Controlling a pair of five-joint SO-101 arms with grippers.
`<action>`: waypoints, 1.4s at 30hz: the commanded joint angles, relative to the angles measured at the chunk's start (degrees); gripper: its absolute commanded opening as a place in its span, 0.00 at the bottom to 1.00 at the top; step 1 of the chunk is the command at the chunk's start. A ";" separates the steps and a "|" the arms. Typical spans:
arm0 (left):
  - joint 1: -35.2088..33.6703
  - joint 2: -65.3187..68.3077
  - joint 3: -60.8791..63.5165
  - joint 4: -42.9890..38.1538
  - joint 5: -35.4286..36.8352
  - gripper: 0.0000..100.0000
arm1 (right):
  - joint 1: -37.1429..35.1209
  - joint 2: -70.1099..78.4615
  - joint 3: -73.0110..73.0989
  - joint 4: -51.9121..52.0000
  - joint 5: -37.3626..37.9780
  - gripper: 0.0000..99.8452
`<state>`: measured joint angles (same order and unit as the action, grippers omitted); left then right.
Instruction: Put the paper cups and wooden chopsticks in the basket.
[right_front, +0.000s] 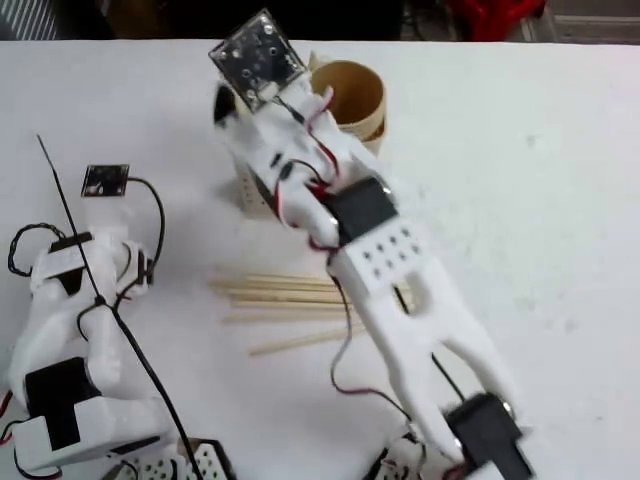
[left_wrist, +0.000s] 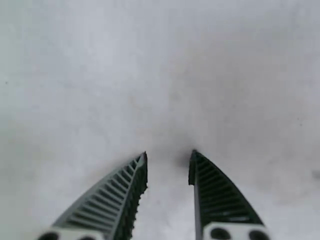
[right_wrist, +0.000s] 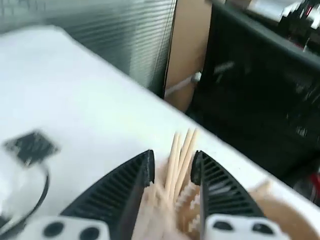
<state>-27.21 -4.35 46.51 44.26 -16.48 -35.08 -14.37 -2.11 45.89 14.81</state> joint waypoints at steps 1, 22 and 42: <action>-0.22 0.04 -0.53 -0.88 -0.62 0.15 | -0.84 -7.34 -2.37 19.21 2.37 0.14; -0.22 -0.04 -0.44 -0.88 -0.44 0.15 | -2.15 10.95 36.84 -3.74 29.71 0.14; -0.22 -0.04 -0.35 -0.88 -0.62 0.15 | -0.92 20.97 35.25 -3.74 32.70 0.12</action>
<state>-27.21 -4.35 46.51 44.26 -16.48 -35.87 6.37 33.76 39.30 44.97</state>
